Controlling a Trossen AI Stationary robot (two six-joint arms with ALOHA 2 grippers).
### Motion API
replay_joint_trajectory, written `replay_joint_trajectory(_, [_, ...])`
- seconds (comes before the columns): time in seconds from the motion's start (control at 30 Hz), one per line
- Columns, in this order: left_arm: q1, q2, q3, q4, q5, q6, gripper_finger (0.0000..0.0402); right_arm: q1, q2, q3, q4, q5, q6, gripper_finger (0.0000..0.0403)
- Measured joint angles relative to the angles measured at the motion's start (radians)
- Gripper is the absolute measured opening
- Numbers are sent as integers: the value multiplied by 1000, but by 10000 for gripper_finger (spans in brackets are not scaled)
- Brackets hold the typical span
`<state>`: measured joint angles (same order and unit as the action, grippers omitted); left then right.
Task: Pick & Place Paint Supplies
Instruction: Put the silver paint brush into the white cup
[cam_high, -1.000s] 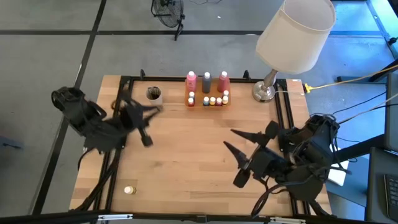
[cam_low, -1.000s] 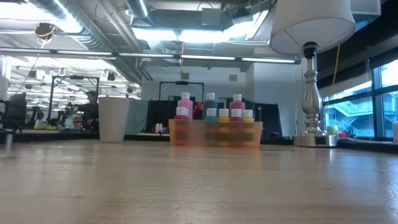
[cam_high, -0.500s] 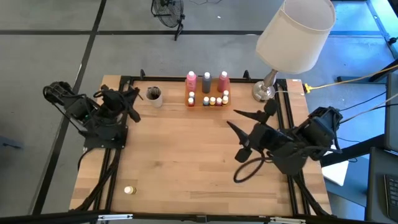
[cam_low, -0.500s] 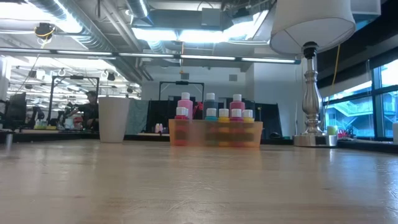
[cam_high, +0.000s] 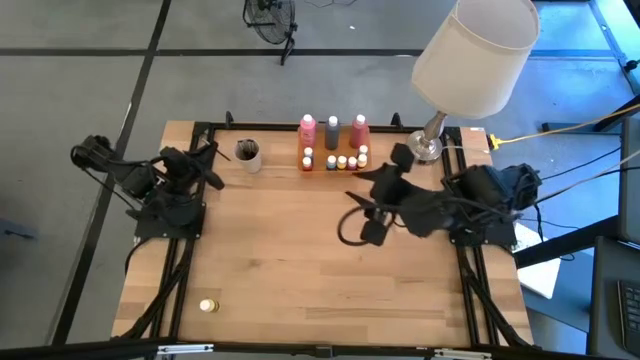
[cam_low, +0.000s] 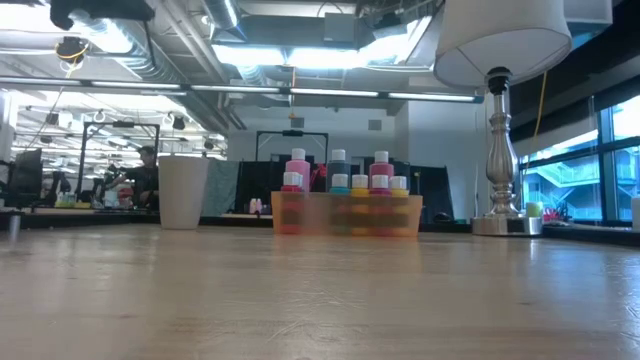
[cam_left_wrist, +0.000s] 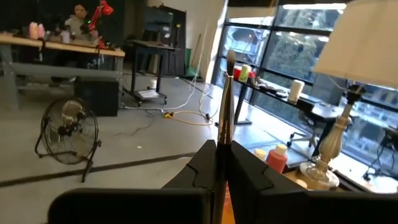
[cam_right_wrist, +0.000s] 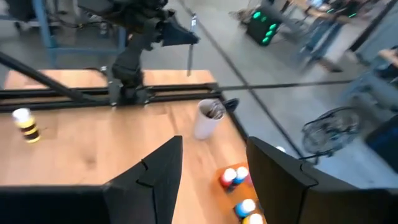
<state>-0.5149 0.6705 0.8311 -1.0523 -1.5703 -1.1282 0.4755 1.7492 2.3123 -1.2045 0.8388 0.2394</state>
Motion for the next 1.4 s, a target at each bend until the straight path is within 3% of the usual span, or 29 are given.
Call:
replay_joint_trajectory(0.17, [35, 43, -40, 132, -2, 8, 15, -59, 33, 0, 18, -128, -7, 181])
replay_joint_trajectory(0.3, [96, 126, -58, 386, 82, 231, 15, -89, 63, 0, 57, -230, -47, 181])
replay_joint_trajectory(0.43, [223, 203, -72, 779, 306, 652, 15, -105, 85, 0, 108, -313, -126, 181])
replay_joint_trajectory(0.53, [373, 225, -100, 1168, 588, 1001, 15, -107, 87, 0, 147, -364, -168, 181])
replay_joint_trajectory(0.63, [528, 217, -105, 1359, 772, 1125, 15, -107, 87, 0, 181, -392, -189, 181])
replay_joint_trajectory(0.9, [815, 101, -110, 974, 928, 993, 14, -96, 83, 0, 143, -398, -178, 181])
replay_joint_trajectory(1.1, [884, 42, -238, 1056, 994, 951, 15, -96, 83, 0, 137, -398, -177, 181])
replay_joint_trajectory(1.4, [892, -133, -421, 1047, 908, 877, 15, -95, 82, 0, 93, -398, -168, 181])
